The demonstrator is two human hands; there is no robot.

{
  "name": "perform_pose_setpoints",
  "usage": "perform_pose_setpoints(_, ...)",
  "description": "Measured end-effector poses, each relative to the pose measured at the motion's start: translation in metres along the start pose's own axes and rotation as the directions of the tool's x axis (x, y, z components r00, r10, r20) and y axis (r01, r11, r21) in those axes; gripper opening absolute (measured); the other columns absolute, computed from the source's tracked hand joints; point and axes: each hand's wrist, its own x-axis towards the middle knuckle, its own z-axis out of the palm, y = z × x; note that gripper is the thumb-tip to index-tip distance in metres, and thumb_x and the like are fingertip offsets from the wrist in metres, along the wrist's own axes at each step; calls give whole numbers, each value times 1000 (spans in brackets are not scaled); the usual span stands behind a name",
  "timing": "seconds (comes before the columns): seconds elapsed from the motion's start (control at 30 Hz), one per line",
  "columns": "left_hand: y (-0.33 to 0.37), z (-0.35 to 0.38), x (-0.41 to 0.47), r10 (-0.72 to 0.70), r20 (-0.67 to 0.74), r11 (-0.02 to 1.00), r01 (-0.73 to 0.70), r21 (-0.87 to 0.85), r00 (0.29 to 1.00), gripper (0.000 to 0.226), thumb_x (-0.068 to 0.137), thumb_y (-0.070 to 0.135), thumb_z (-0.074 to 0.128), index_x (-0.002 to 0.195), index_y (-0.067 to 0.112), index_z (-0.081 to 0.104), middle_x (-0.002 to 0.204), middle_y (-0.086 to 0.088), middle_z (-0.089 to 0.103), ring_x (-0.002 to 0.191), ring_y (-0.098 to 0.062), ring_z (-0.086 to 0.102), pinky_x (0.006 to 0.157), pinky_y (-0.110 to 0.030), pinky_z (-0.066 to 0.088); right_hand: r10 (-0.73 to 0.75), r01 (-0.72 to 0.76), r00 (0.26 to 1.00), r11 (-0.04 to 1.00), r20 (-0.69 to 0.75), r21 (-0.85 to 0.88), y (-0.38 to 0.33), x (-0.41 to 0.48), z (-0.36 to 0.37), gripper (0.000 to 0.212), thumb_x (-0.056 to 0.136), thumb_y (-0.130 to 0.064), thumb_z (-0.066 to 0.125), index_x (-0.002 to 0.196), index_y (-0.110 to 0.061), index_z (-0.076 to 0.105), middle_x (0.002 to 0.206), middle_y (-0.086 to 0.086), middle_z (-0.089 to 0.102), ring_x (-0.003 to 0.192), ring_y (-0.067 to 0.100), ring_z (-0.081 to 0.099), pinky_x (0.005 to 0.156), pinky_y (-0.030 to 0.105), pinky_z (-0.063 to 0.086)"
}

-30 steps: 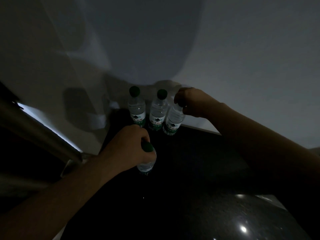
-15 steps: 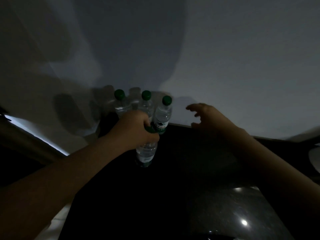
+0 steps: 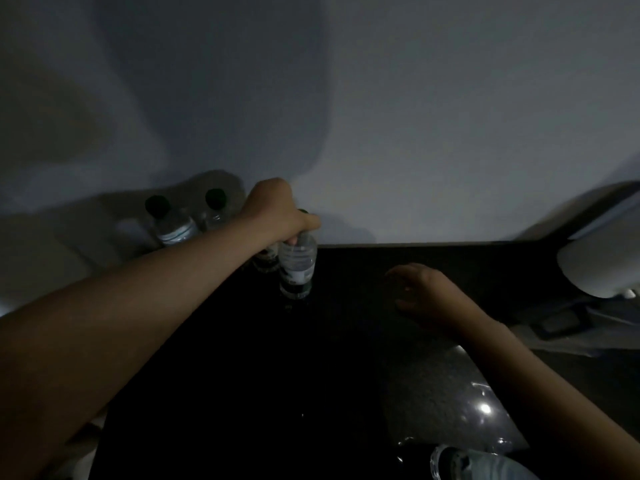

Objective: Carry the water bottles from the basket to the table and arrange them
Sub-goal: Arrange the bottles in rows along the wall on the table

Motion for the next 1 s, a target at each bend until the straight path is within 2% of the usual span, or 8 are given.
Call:
perform_pose_setpoints(0.17,14,17,27,-26,-16,998,27,63,1000,38,69,31,70,45,10,50,27,3,42,35,-9,41,41,-21,31,7,-7,1000,999,-5,35,19,-8,4,53,85,-18,66,134,-23,48,134,0,48,114,13,54,90,21,45)
perform_pose_setpoints(0.23,18,21,35,-36,-6,997,37,72,999,41,71,31,69,43,11,47,22,3,39,31,-6,38,36,-20,27,0,1,1000,999,-9,35,25,-7,6,53,84,-19,67,133,-24,49,132,0,49,112,11,54,88,18,44)
perform_pose_setpoints(0.37,20,28,48,-54,3,996,53,75,999,45,74,31,69,43,9,45,18,4,36,29,-9,39,24,-17,23,0,0,1000,998,-4,56,32,-2,6,53,84,-20,68,133,-25,49,131,-3,49,111,10,54,90,19,45)
perform_pose_setpoints(0.53,15,36,59,-75,-12,993,76,86,997,45,76,31,68,42,8,50,22,3,43,37,-10,46,38,-22,30,0,0,1000,996,-2,90,41,2,12,51,85,-21,66,132,-28,48,132,-4,47,109,7,52,87,18,45)
perform_pose_setpoints(0.67,12,40,65,-68,-10,995,68,73,998,44,78,31,66,45,6,53,43,-6,56,41,-14,50,41,-23,34,-6,3,1000,995,22,104,45,4,16,50,85,-21,65,131,-29,48,133,-5,46,108,6,52,86,19,47)
perform_pose_setpoints(0.8,14,40,67,-53,-28,990,56,127,998,48,80,33,64,43,7,47,33,0,47,41,-16,45,43,-25,31,-4,1,1000,994,23,110,45,6,17,51,86,-19,65,133,-27,48,134,-4,46,111,9,53,89,22,48)
perform_pose_setpoints(0.9,12,39,68,-55,-37,988,60,143,998,49,80,34,66,44,7,45,41,-5,50,42,-17,45,43,-25,32,-16,16,1000,996,-1,91,48,8,18,51,84,-20,67,132,-26,49,131,-3,49,108,10,54,85,18,45)
perform_pose_setpoints(1.0,9,38,68,-53,-60,989,60,136,997,52,80,33,66,43,8,40,40,-5,44,40,-18,40,42,-25,27,-13,13,1000,997,1,81,47,11,15,52,84,-21,67,133,-27,48,132,-3,48,108,9,54,87,19,47)
